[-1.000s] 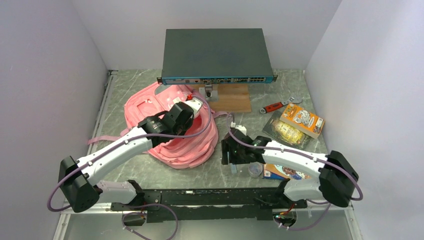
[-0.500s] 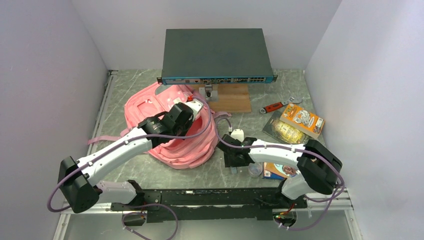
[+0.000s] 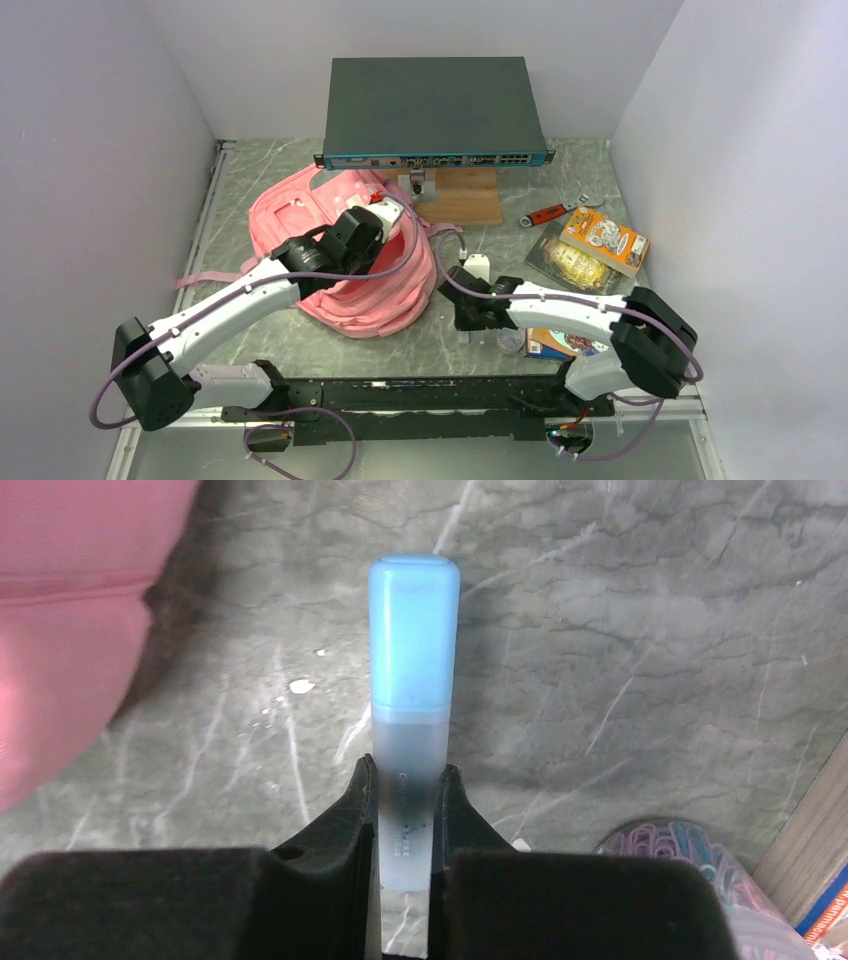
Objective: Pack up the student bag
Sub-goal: Pick up the stationery from the center of the board, then place the stationery in the student bag.
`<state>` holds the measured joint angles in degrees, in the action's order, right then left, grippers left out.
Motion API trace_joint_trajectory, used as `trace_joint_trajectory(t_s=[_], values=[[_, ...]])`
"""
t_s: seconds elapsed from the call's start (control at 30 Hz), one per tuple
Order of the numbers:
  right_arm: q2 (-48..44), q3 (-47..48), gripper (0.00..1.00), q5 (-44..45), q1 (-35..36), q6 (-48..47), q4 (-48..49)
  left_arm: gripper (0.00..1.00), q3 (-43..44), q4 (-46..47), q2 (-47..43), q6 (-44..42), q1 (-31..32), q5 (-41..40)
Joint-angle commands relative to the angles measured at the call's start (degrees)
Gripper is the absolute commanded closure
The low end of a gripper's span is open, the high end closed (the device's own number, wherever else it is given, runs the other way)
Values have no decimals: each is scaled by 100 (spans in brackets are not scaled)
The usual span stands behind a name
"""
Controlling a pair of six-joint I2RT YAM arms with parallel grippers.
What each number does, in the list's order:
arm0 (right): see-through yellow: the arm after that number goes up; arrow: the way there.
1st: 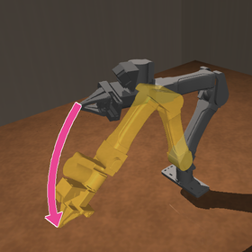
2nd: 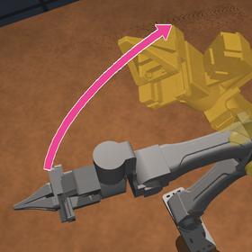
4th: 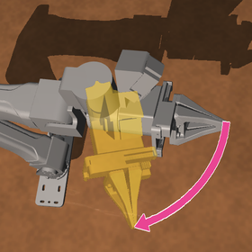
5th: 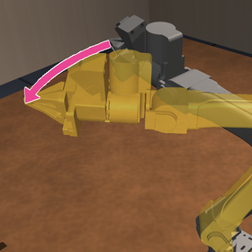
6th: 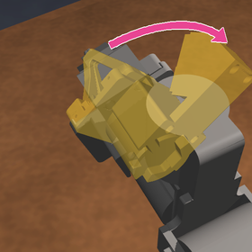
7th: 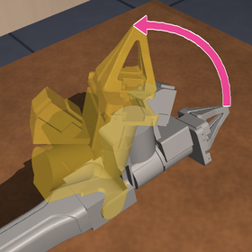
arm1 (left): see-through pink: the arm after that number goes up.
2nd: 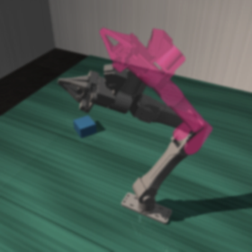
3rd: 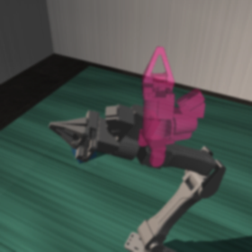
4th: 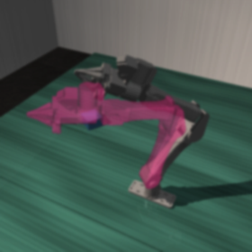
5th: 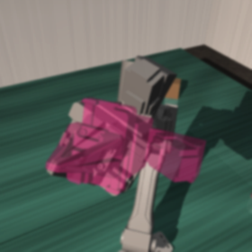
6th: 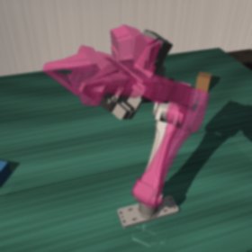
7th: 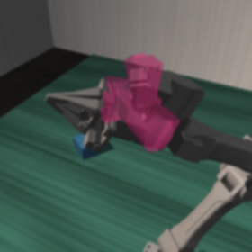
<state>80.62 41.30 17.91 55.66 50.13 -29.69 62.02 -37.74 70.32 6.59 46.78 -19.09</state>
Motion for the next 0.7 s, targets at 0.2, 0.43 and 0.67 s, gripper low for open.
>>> trace_joint_trajectory(t_s=[0.2, 0.43, 0.67], values=[[-1883, -257, 100, -882, -57, -9, 1477, 100, -4, 559, -447, 179, -86, 61], [-1629, -247, 100, -1754, -248, 846, 3717, 100, -13, 638, -508, 228, -210, 372], [-410, 153, 100, -1927, -248, 1658, 5195, 100, -73, 735, -616, 200, -240, 548]])
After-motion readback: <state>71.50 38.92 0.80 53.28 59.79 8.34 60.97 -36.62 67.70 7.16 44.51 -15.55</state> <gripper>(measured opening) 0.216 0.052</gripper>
